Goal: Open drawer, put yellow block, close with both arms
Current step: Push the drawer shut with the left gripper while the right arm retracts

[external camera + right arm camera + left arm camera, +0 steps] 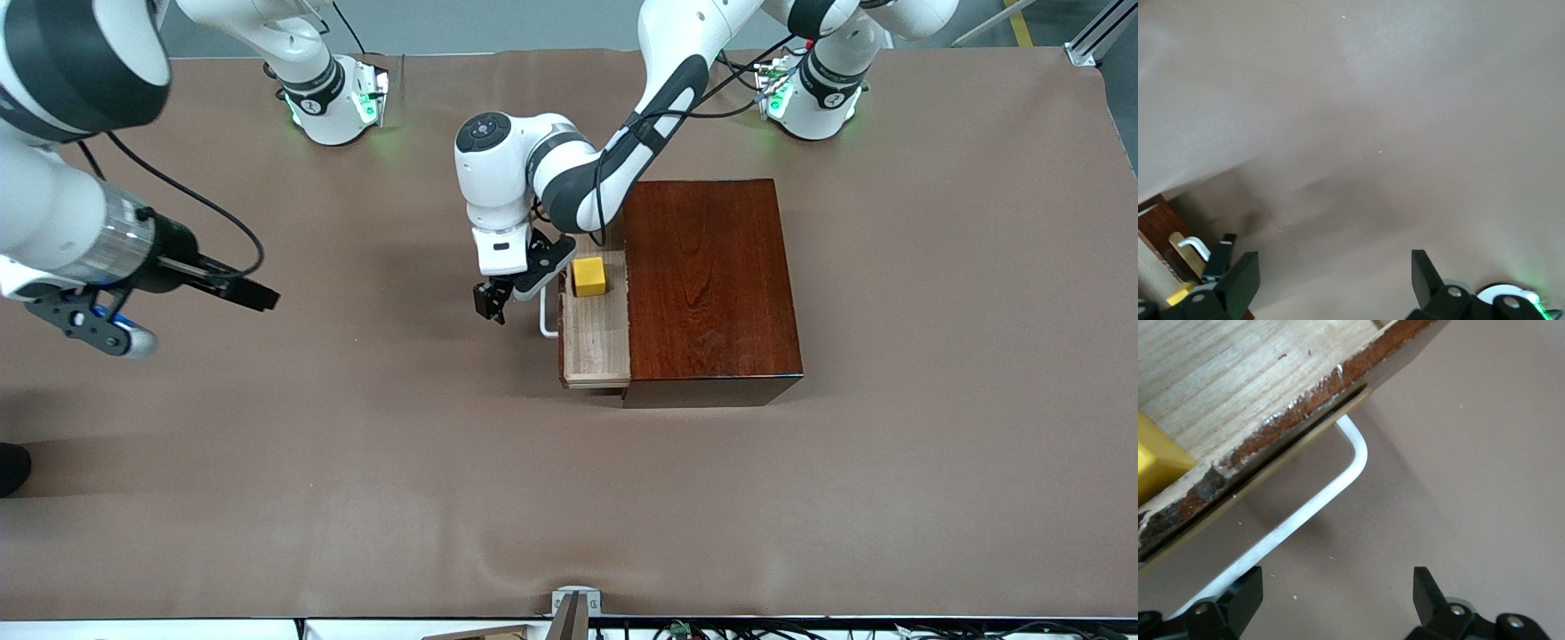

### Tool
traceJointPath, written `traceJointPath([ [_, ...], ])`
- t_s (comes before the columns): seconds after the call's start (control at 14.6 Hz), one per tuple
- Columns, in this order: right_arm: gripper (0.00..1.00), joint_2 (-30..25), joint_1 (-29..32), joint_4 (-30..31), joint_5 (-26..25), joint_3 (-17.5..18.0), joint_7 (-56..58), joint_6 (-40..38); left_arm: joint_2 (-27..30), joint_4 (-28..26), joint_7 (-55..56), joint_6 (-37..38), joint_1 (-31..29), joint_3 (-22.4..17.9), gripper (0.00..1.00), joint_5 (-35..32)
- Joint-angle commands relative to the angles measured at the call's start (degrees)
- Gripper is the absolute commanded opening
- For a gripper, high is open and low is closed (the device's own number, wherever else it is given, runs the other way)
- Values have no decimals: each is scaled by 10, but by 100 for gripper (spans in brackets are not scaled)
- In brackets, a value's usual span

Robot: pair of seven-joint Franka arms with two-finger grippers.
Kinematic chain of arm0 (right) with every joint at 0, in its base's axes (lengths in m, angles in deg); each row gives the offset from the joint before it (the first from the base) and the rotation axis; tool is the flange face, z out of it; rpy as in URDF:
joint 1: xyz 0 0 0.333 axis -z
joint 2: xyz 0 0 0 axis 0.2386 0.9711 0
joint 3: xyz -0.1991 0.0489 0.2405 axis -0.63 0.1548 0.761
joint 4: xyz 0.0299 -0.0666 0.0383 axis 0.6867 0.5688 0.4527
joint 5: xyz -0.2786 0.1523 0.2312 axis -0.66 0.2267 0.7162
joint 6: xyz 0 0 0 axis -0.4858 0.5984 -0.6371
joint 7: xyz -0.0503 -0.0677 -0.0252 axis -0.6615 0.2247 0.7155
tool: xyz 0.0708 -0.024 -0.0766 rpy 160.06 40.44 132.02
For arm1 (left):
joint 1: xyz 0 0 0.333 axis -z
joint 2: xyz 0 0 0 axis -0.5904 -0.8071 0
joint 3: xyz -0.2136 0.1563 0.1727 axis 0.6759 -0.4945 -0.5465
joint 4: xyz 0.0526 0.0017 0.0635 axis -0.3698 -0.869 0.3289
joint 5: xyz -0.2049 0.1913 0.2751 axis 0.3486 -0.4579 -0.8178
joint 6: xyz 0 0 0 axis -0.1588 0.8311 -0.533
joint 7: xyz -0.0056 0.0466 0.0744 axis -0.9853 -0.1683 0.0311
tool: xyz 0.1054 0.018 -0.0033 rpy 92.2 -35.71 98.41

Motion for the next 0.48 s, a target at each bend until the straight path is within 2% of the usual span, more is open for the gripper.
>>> traceJointPath([
  [0.0,100,-18,28,7,-9,10,56,-22,6,15,12,39,2,-8,100,-6],
  [0.41,100,-44,48,10,-44,10,167,-49,11,6,12,87,-3,-16,100,-5],
])
